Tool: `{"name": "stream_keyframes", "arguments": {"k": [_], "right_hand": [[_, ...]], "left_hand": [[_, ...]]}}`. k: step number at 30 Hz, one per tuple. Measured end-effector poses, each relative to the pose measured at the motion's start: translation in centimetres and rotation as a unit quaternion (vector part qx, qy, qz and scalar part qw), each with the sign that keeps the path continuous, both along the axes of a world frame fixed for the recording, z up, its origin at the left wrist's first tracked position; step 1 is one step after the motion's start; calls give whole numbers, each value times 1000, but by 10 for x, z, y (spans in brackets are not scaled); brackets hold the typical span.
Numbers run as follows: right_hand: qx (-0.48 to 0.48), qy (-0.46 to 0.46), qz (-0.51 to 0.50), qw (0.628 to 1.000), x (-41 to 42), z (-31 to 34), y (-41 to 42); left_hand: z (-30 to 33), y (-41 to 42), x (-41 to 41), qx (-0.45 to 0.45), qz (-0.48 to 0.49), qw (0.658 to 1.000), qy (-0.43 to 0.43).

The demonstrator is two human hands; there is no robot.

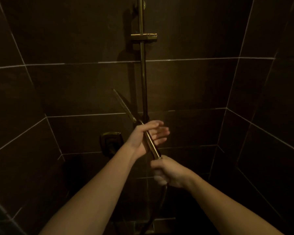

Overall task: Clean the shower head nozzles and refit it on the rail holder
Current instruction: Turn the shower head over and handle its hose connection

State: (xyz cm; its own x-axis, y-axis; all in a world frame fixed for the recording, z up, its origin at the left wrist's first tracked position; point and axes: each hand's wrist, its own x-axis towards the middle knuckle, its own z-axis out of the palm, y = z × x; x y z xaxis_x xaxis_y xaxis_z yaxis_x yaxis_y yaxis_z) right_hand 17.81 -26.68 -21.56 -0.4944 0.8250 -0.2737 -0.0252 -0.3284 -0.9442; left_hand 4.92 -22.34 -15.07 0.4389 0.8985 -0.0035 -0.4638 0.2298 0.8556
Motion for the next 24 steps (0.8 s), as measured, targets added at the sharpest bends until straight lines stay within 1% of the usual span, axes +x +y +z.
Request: {"name": "stream_keyframes", "arguments": {"k": [3, 5, 7, 8, 9, 11, 13, 15, 17, 19, 21, 24], "right_hand": [[-68, 89, 101, 989, -1, 0, -11], [-91, 138, 152, 975, 0, 1, -13], [-95, 150, 153, 972, 3, 1, -14], [-83, 131, 127, 980, 3, 0, -15], [-61, 93, 87, 990, 2, -1, -14], [12, -2, 1, 1000, -1, -3, -14], [96, -76, -82, 989, -5, -6, -12], [164, -121, -148, 968, -8, -10, -11], [204, -137, -177, 953, -8, -12, -11], [200, -114, -159, 960, -4, -9, -12], [159, -65, -109, 979, 2, -3, -13], [90, 9, -24, 996, 11, 8, -15]], "left_hand": [[-4, -6, -1, 7, -59, 993, -98], [-7, -10, 1, 14, -74, 992, -100], [-5, -13, 5, 20, -69, 995, -76], [-3, -15, 9, 15, -49, 998, -46], [0, -17, 13, 10, -16, 1000, -8], [4, -19, 21, 6, 71, 996, 62], [5, -21, 30, -5, 164, 982, 91], [3, -23, 37, -19, 237, 967, 88], [-1, -23, 40, -9, 266, 960, 89], [-3, -24, 37, 17, 235, 967, 100], [1, -25, 32, 37, 152, 983, 93], [12, -27, 23, 58, 48, 997, 23]]}}
